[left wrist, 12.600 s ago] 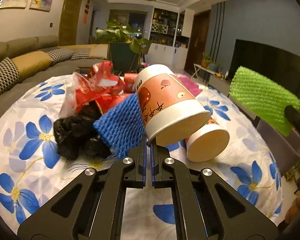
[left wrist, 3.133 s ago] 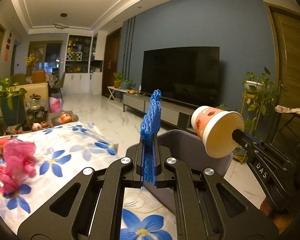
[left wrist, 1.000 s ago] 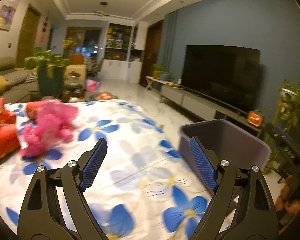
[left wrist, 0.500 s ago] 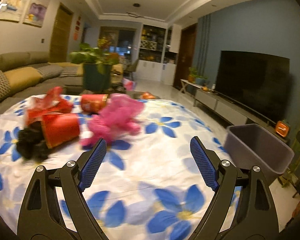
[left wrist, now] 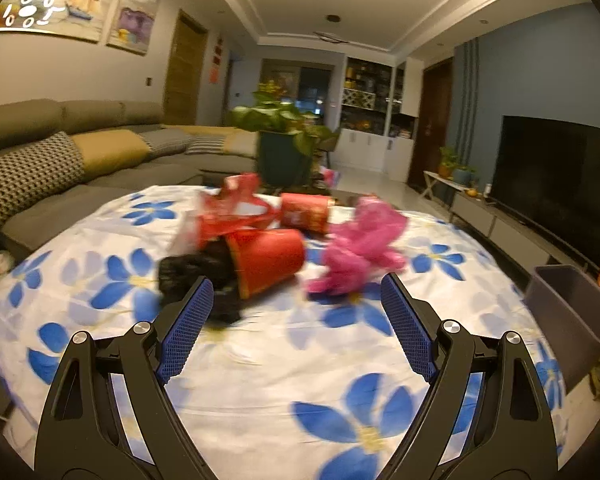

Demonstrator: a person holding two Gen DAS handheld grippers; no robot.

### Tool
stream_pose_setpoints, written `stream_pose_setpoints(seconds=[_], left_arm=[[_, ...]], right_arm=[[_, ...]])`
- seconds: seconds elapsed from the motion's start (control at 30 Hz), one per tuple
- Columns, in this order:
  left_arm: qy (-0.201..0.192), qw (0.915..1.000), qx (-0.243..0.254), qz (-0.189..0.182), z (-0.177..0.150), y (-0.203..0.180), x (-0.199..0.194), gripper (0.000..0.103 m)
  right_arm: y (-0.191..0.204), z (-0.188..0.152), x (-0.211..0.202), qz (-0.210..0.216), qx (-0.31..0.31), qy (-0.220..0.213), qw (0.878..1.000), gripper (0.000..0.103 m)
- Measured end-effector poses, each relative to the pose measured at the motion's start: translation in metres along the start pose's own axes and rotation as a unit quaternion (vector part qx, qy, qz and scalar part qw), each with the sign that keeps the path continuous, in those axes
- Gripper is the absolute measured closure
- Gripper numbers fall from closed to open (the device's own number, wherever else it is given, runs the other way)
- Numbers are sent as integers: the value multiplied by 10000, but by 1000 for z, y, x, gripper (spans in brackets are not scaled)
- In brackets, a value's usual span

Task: Collect trash
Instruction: 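Move both tools back to the trash on the bed, then close the left tool on the black plastic bag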

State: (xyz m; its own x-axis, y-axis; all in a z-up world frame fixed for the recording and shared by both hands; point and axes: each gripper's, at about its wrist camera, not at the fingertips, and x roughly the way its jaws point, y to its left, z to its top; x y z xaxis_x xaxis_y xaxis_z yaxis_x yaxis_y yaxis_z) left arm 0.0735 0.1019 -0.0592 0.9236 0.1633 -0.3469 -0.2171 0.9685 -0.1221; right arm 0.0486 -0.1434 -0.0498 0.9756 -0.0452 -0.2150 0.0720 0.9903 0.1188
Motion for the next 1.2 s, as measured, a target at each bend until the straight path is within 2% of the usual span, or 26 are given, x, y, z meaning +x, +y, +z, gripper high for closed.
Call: stream_pose_setpoints(seconds=[0.4,0.57,0.87,1.03,1.2], left_arm=[[-70,9983,-144,554,11,63,9,19],[37,9985,-233,491,12,80,19,19],[590,9980,-85,202,14,89,58,23],[894,9959,-65,99,10,91,75,37],[1037,9943,-188,-181,7,93,78,69]], right_arm=[[76,-16,16,848,-340,253,9955,39],[97,-20,23,1071,-454,314,9927,39],[128,-21,34,1303,-570,347,9892,39],[140,-23,37,1421,-625,401,9871,39],[154,-26,39,1526,-702,441,9848,39]])
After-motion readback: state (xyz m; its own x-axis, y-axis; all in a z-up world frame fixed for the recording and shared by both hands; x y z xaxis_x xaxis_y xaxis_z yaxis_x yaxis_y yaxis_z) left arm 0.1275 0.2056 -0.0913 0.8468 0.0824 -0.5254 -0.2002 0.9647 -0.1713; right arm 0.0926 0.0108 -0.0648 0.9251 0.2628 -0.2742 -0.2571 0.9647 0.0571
